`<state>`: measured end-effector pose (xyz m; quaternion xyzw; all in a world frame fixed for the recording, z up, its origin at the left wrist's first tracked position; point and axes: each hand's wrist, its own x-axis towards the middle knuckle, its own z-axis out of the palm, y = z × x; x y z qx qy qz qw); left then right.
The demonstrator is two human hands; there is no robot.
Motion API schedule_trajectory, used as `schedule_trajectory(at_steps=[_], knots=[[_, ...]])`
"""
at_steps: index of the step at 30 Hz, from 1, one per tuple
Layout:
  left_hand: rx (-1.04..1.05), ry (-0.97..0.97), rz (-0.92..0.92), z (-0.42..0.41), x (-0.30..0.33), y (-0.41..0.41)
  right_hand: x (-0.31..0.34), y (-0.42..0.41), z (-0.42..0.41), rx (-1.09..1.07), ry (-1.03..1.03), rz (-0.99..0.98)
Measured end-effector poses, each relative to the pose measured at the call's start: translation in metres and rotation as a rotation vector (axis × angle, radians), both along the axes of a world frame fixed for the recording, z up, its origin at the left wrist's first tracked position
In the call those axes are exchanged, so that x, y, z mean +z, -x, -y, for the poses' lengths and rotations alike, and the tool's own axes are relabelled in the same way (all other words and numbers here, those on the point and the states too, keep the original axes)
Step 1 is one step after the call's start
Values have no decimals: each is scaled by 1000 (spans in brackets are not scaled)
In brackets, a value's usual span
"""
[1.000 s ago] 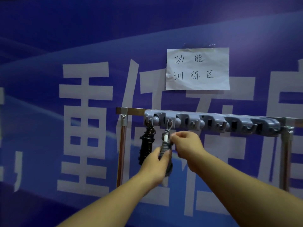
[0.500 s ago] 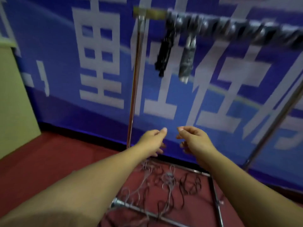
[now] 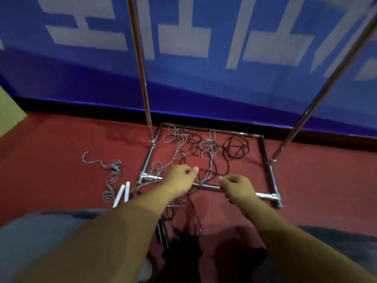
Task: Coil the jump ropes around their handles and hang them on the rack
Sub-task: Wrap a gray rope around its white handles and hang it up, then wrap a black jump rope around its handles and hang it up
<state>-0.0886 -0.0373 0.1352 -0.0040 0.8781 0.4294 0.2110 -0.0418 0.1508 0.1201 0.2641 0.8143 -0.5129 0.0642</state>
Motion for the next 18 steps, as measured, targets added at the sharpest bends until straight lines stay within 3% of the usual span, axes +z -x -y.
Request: schedule_trajectory(at_steps=[8,11,18], knots=[[70,157,353,32,-163,-68,-124,-18,17,86,-10,296],[143,133,443,35,-212,-83,-156,-30,26,173,-31,402],[187,211,419,22,-217,-90,-214,-53,48,39,45,589]])
